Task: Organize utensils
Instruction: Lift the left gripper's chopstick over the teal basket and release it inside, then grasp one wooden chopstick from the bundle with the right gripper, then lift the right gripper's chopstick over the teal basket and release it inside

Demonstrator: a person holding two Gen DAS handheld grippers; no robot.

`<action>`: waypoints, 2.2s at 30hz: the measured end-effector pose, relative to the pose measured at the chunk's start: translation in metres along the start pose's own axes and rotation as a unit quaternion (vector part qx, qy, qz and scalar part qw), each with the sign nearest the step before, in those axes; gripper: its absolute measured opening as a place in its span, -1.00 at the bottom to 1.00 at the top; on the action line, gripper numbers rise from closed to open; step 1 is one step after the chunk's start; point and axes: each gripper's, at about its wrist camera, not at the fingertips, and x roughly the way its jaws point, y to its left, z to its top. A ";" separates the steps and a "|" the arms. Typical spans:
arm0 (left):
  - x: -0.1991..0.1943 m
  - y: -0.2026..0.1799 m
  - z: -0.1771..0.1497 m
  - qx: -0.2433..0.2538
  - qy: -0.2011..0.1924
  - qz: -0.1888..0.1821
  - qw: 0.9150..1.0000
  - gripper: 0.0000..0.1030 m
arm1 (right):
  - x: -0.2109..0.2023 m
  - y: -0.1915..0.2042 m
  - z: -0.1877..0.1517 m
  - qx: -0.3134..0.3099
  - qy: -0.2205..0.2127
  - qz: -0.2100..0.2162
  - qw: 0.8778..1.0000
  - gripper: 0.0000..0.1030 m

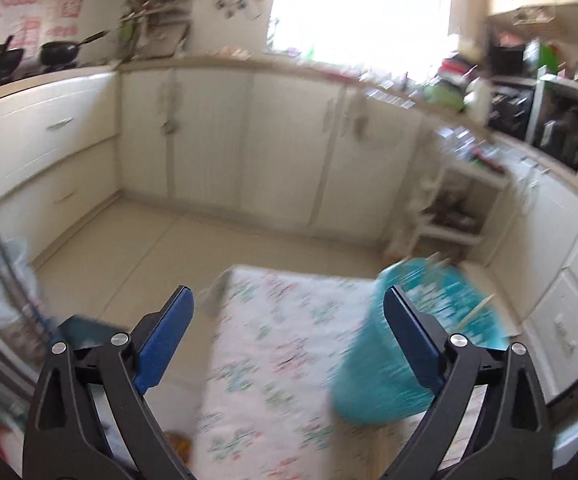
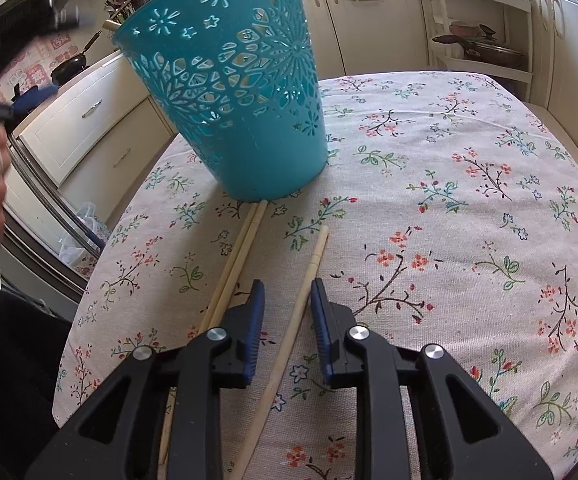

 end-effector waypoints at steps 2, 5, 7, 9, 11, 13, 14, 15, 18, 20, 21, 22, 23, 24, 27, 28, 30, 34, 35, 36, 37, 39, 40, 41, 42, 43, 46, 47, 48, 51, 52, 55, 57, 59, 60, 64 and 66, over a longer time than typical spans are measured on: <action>0.003 0.004 -0.003 0.019 0.007 0.018 1.000 0.78 | 0.000 0.001 0.000 0.009 -0.003 -0.007 1.000 -0.53; -0.002 0.004 -0.005 0.045 -0.002 0.031 0.998 0.80 | 0.000 0.005 -0.001 0.017 -0.006 -0.025 1.000 -0.53; -0.008 0.007 -0.005 0.048 -0.010 0.026 0.998 0.83 | -0.001 0.007 -0.002 0.030 -0.007 -0.032 0.999 -0.46; -0.013 0.008 -0.004 0.047 -0.015 0.020 0.999 0.84 | -0.002 0.009 -0.003 0.031 -0.005 -0.043 0.999 -0.40; -0.017 0.009 -0.003 0.049 -0.020 0.013 0.999 0.84 | -0.002 0.012 -0.004 0.023 -0.004 -0.052 0.998 -0.39; -0.021 0.008 -0.002 0.054 -0.025 0.011 0.998 0.85 | -0.001 0.015 -0.004 0.015 -0.002 -0.061 0.998 -0.39; -0.023 0.007 -0.002 0.056 -0.029 0.009 0.998 0.85 | -0.001 0.017 -0.004 0.010 -0.001 -0.067 0.998 -0.39; -0.025 0.007 -0.002 0.058 -0.031 0.008 0.998 0.85 | 0.000 0.019 -0.004 0.003 0.000 -0.075 0.997 -0.39; -0.027 0.005 -0.001 0.060 -0.033 0.005 0.998 0.85 | 0.001 0.026 -0.006 -0.020 0.002 -0.098 0.995 -0.46; -0.027 0.004 0.000 0.059 -0.031 0.000 0.998 0.85 | 0.001 0.029 -0.007 -0.036 0.004 -0.119 0.992 -0.64; -0.027 0.003 0.000 0.060 -0.031 -0.001 0.998 0.85 | 0.002 0.028 -0.006 -0.039 0.006 -0.118 0.992 -0.71; -0.027 0.002 -0.001 0.061 -0.031 -0.001 0.998 0.85 | 0.002 0.028 -0.005 -0.039 0.012 -0.114 0.993 -0.76; -0.027 0.001 -0.001 0.064 -0.031 -0.001 0.997 0.85 | 0.001 0.027 -0.003 -0.038 0.018 -0.112 0.993 -0.76; -0.027 0.001 -0.002 0.065 -0.031 -0.001 0.997 0.85 | 0.001 0.026 -0.002 -0.036 0.023 -0.110 0.993 -0.76; -0.026 -0.001 -0.003 0.067 -0.029 -0.001 0.997 0.85 | 0.001 0.025 -0.003 -0.040 0.027 -0.112 0.993 -0.76; -0.026 -0.001 -0.003 0.068 -0.029 -0.001 0.997 0.85 | 0.002 0.026 -0.003 -0.043 0.027 -0.115 0.992 -0.76; -0.026 -0.002 -0.005 0.070 -0.028 -0.001 0.997 0.85 | 0.001 0.029 -0.004 -0.051 0.033 -0.111 0.992 -0.82; -0.025 -0.005 -0.007 0.077 -0.027 0.001 0.997 0.85 | -0.002 0.032 -0.009 -0.050 0.041 -0.086 0.994 -0.88; -0.024 -0.005 -0.007 0.079 -0.026 0.004 0.997 0.85 | -0.005 0.032 -0.009 -0.046 0.041 -0.074 0.995 -0.88; -0.024 -0.004 -0.008 0.080 -0.025 0.005 0.996 0.85 | -0.007 0.033 -0.009 -0.042 0.040 -0.065 0.996 -0.88; -0.023 -0.004 -0.008 0.080 -0.024 0.005 0.996 0.85 | -0.012 0.033 -0.008 -0.033 0.038 -0.048 0.998 -0.88; -0.022 -0.002 -0.008 0.079 -0.022 0.008 0.997 0.85 | -0.023 0.034 -0.007 -0.024 0.029 -0.024 0.999 -0.88; -0.021 -0.001 -0.007 0.078 -0.021 0.009 0.997 0.85 | -0.032 0.035 -0.005 -0.017 0.022 -0.008 1.000 -0.88; -0.020 0.000 -0.007 0.077 -0.021 0.010 0.997 0.85 | -0.037 0.036 -0.005 -0.013 0.018 0.001 1.000 -0.88; -0.019 0.001 -0.007 0.075 -0.020 0.010 0.997 0.85 | -0.045 0.035 -0.003 -0.006 0.011 0.014 1.000 -0.88; -0.018 0.001 -0.007 0.073 -0.019 0.011 0.997 0.85 | -0.052 0.035 -0.001 0.000 0.002 0.026 1.000 -0.88; -0.016 0.001 -0.007 0.072 -0.016 0.012 0.997 0.85 | -0.074 0.036 0.008 0.016 -0.025 0.053 0.998 -0.88; -0.015 0.001 -0.007 0.073 -0.015 0.012 0.997 0.85 | -0.081 0.036 0.013 0.022 -0.036 0.062 0.997 -0.88; -0.015 0.000 -0.008 0.075 -0.015 0.013 0.997 0.85 | -0.085 0.038 0.018 0.026 -0.043 0.069 0.996 -0.88; -0.013 -0.003 -0.009 0.083 -0.013 0.016 0.996 0.85 | -0.104 0.042 0.038 0.034 -0.078 0.101 0.991 -0.88; -0.012 -0.004 -0.010 0.086 -0.012 0.018 0.996 0.85 | -0.108 0.044 0.043 0.034 -0.086 0.108 0.990 -0.88; -0.011 -0.005 -0.011 0.087 -0.008 0.019 0.996 0.85 | -0.124 0.050 0.065 0.031 -0.125 0.129 0.983 -0.88; -0.010 -0.005 -0.011 0.087 -0.007 0.018 0.996 0.85 | -0.131 0.051 0.083 0.031 -0.151 0.139 0.978 -0.88; -0.010 -0.006 -0.011 0.088 -0.007 0.018 0.996 0.85 | -0.134 0.055 0.109 0.030 -0.183 0.137 0.973 -0.88; -0.010 -0.006 -0.012 0.089 -0.007 0.018 0.996 0.85 | -0.136 0.056 0.116 0.030 -0.195 0.135 0.971 -0.88; -0.006 -0.007 -0.012 0.091 -0.002 0.021 0.996 0.85 | -0.122 0.055 0.162 0.042 -0.243 0.117 0.962 -0.88; -0.005 -0.005 -0.011 0.087 0.001 0.019 0.996 0.85 | -0.110 0.056 0.179 0.044 -0.259 0.097 0.960 -0.88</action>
